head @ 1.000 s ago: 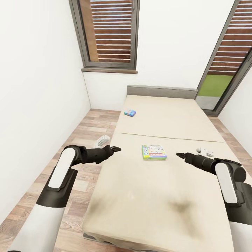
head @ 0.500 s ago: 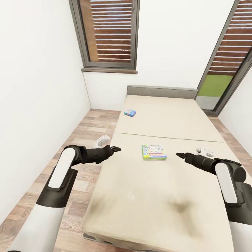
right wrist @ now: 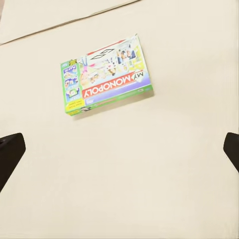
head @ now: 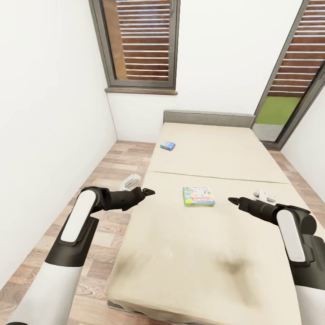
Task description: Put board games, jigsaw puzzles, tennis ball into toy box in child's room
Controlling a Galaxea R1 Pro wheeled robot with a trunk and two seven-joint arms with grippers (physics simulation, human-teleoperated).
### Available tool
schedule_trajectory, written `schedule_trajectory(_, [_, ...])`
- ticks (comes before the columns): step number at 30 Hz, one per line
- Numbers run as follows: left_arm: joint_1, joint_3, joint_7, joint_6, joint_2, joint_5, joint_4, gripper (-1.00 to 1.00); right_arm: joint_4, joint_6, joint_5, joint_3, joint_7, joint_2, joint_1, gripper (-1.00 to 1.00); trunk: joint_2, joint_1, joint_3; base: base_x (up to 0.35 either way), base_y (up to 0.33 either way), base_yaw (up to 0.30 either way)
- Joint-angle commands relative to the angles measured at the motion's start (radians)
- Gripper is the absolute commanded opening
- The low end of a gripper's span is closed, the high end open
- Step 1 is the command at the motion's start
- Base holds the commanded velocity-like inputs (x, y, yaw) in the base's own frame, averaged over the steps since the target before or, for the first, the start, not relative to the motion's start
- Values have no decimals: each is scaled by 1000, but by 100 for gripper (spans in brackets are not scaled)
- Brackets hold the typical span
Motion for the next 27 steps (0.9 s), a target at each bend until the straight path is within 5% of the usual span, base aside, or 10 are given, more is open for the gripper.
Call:
schedule_trajectory(1, [-1, 0, 10, 2, 0, 9, -1, 100, -1, 4, -9, 0, -13, 0, -1, 100, 0, 0, -1, 0, 0, 0])
schedule_trajectory(10, [-9, 12, 26, 4, 16, 4, 9, 100, 1, 3, -10, 0, -33, 1, -1, 100, 0, 0, -1, 0, 0, 0])
schedule_trajectory(17, [-5, 73, 26, 4, 22, 7, 15, 100, 37, 10, -11, -1, -39, 1, -12, 100, 0, 0, -1, 0, 0, 0])
schedule_trajectory(27, [-2, 115, 23, 2, 20, 11, 12, 100, 111, 10, -11, -4, -41, -1, -43, 100, 0, 0, -1, 0, 0, 0])
